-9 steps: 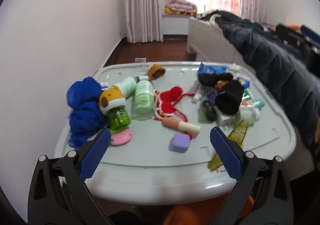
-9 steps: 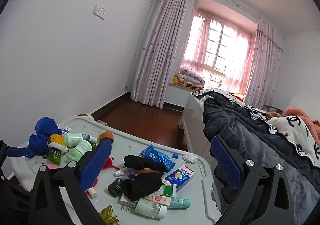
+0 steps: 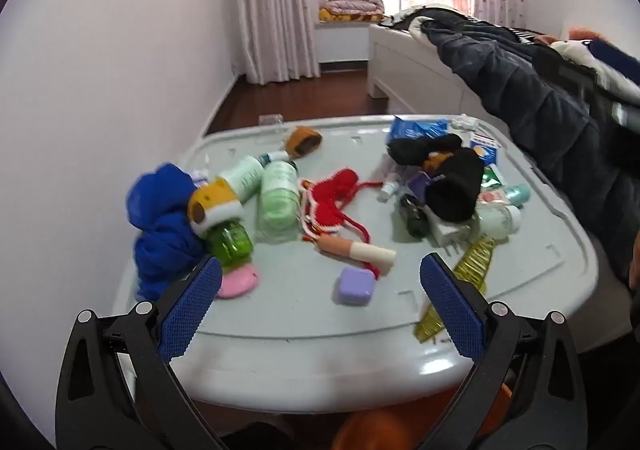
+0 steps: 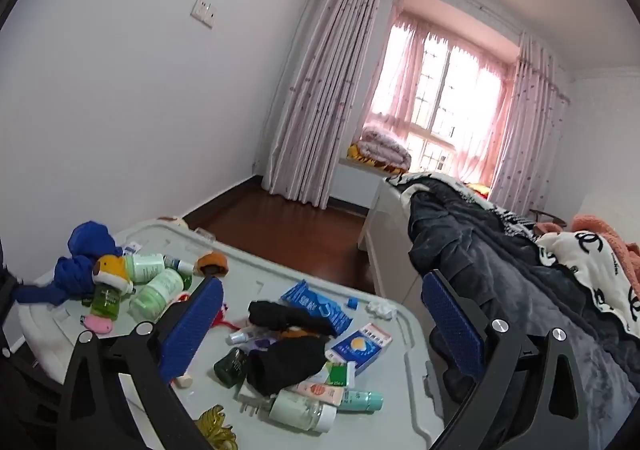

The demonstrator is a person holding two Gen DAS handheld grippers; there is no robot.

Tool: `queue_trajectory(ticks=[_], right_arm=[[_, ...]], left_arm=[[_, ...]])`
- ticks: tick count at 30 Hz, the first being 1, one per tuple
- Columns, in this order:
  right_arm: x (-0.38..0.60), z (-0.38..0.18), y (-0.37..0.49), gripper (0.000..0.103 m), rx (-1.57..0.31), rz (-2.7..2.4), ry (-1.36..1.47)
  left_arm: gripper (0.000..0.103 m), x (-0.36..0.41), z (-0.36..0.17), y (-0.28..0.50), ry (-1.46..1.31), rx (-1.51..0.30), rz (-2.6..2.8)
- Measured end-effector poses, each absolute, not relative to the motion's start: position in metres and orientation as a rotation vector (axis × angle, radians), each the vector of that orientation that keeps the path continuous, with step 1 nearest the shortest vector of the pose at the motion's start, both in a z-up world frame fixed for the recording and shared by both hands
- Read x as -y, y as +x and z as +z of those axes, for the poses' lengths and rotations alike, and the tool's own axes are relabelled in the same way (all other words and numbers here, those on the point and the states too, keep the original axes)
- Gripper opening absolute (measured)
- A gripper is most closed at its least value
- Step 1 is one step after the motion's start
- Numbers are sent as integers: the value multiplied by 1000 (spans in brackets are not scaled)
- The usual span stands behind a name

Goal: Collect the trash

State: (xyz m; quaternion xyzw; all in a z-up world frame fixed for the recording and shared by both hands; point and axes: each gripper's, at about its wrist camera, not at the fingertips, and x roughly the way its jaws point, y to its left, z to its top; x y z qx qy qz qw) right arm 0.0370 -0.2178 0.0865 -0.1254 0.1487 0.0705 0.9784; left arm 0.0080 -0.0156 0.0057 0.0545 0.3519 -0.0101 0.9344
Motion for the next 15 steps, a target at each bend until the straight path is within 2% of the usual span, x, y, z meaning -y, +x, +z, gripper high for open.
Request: queue_trajectory(ticks=[15], right_arm=[[221,6,47,99,-551,200,-246]], left_arm=[[97,-19,-14,21,-16,-777,26]])
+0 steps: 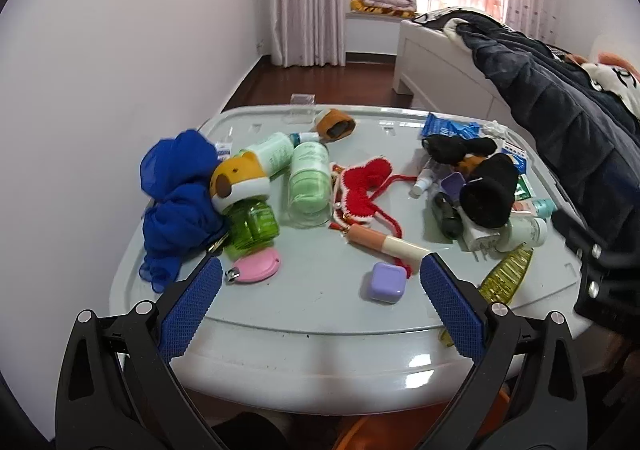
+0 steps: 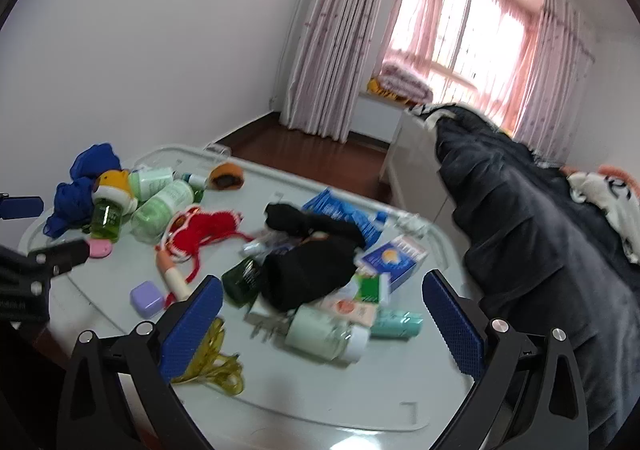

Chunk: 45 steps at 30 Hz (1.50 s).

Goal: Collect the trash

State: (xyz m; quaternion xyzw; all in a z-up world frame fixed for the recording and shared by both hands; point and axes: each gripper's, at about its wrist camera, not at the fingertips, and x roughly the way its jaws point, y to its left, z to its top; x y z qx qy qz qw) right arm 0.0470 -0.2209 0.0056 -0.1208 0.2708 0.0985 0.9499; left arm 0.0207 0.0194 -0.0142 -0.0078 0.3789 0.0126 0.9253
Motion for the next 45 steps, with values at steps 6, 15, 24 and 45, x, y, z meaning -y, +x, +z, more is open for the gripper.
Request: queue_trajectory(ticks=[6,15,24,45], right_arm=[[202,-19,46,99,-641,287,-210],[182,-30,38,99,-664,349,-236],[181,-31,42,99,-673,353,-231],[164,-38,48,99,-685,380,-242]], left_arm=[[97,-29,-17,21,-32,-796,56],[97,-31,-20,24,-43,-816,61],[97,-31,-22,26,-46,-830,73],[97,-31,-22,25,-38,-832,79]])
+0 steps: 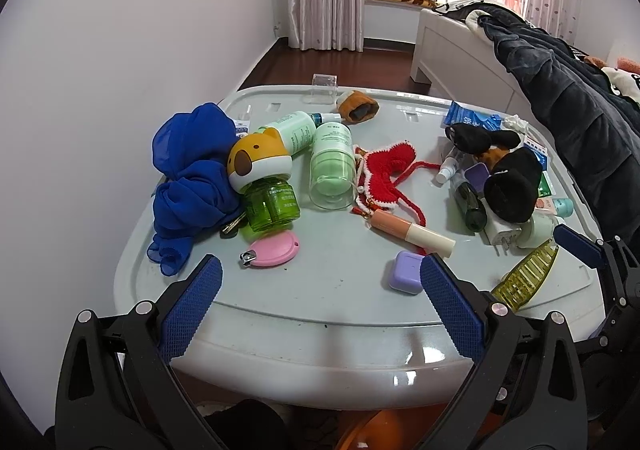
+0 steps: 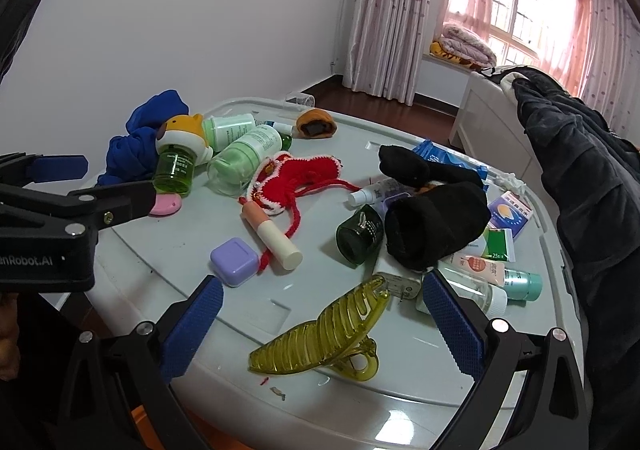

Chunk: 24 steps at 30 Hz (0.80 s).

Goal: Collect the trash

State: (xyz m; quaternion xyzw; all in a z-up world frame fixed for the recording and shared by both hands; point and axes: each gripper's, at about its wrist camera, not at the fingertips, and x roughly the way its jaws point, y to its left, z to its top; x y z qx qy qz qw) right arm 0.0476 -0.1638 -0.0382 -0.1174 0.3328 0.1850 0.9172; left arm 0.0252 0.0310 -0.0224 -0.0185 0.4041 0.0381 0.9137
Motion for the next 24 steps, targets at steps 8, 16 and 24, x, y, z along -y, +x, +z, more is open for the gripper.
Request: queue_trajectory(ticks=[8,16,24], right_arm=[[163,-36,48,99,-681,377,-241],[163,-36,48,99,-684,377,-238],[163,-36,49,99,-685,382,-243]], left_arm=[[97,-31,-22,25,-39,-833,79],[97,-31,-22,25,-38,-833,79],[97,-31,-22,25,-39,-833,80]])
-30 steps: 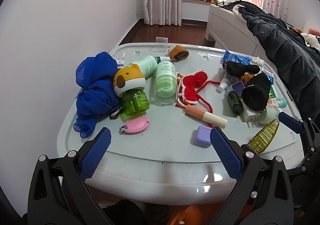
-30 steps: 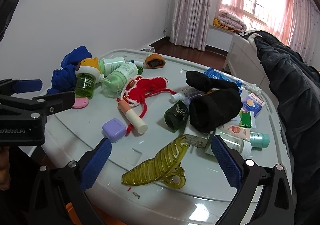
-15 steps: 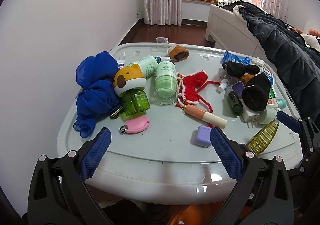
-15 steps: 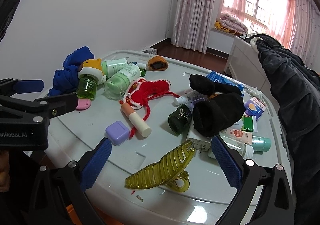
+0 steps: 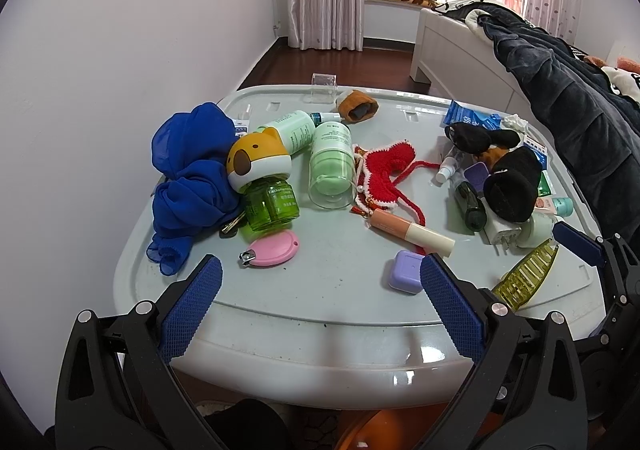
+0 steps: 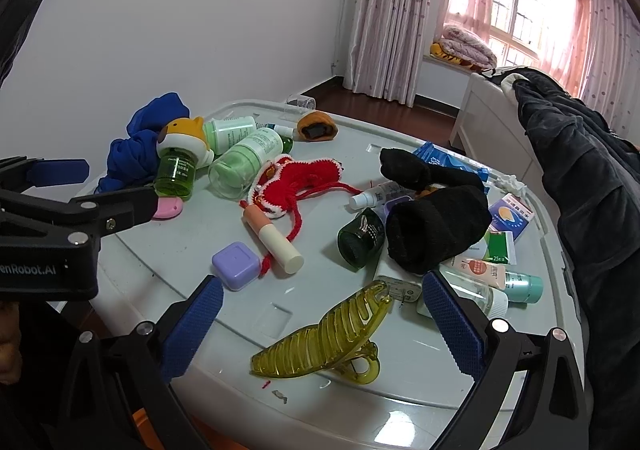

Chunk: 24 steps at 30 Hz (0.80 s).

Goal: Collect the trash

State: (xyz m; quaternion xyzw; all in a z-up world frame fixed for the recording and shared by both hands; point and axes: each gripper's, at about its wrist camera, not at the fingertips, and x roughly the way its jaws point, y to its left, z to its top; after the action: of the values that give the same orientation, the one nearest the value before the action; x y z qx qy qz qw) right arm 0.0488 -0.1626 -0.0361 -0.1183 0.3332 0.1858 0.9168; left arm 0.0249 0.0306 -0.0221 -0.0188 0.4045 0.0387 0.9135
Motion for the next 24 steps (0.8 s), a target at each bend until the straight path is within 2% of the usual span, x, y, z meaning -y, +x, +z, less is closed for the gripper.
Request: queue_trajectory(ticks=[18,20,22,23,24], right_arm=[[158,-56,60,99,-717,341,-288],[155,-62,63,86,-738,332,-309],[153,-70,66,38,-776,334,-319],[154,-74,69,34,-801,336,-316],[155,-75,68,35,-798,332,-310]], left_arm=[[97,-44,-24,25,-69,-836,109],[97,-46,-24,24,-67,-837,109],[97,-46,-24,24,-70,-839,107],[97,-45,-24,24,-70,-839,107],[97,-46,-25,24,-72,-840,107]])
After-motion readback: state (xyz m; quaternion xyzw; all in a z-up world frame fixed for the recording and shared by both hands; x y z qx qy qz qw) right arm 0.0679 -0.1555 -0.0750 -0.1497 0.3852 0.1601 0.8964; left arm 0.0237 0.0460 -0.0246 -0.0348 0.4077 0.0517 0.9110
